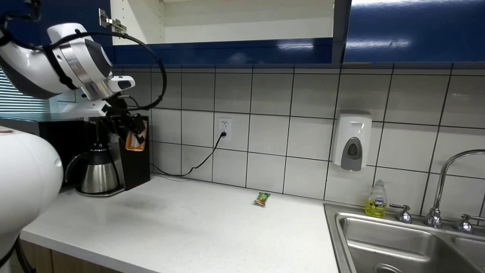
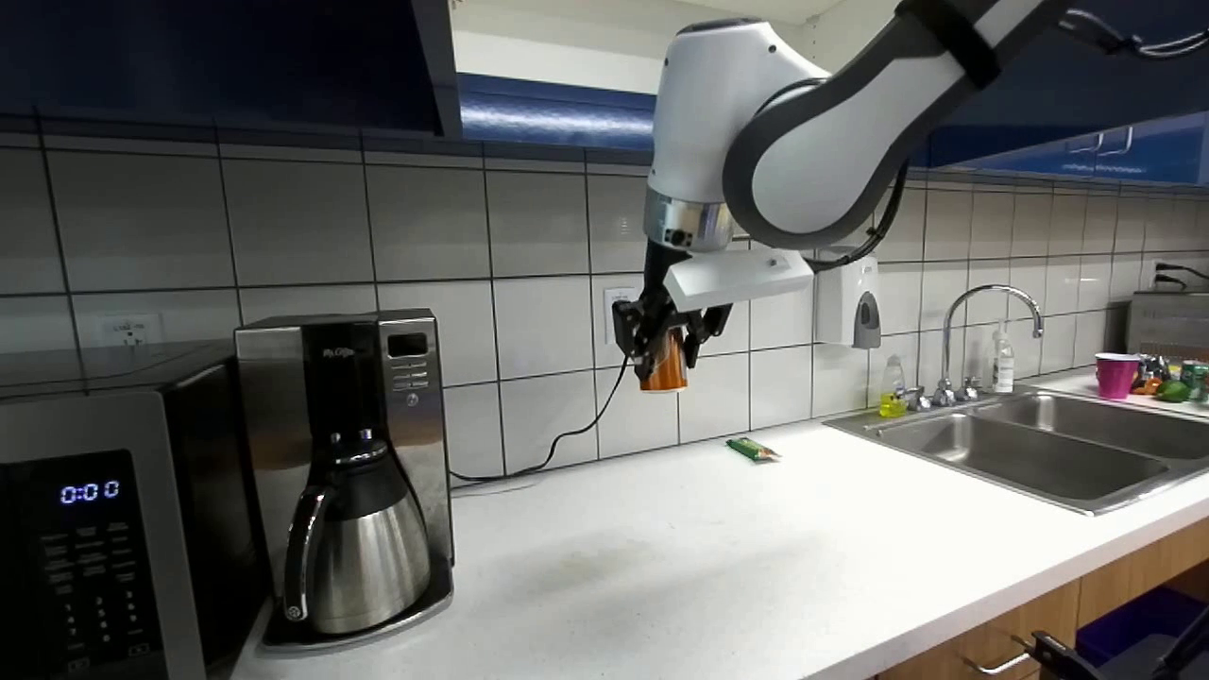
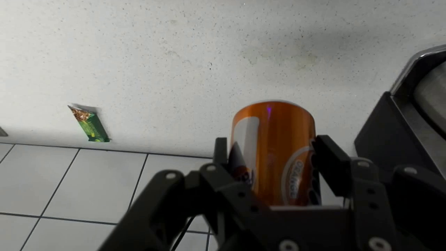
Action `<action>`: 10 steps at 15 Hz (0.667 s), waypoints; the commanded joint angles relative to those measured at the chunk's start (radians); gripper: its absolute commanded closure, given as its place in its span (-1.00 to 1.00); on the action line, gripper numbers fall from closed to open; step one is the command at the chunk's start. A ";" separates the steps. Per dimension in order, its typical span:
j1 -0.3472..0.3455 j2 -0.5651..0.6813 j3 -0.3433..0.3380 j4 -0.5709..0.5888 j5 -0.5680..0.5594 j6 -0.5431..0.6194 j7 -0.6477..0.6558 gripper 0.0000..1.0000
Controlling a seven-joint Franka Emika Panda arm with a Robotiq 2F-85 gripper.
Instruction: Put the can in the top cabinet
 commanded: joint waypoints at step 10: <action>-0.139 -0.293 0.123 0.145 0.166 -0.301 -0.206 0.20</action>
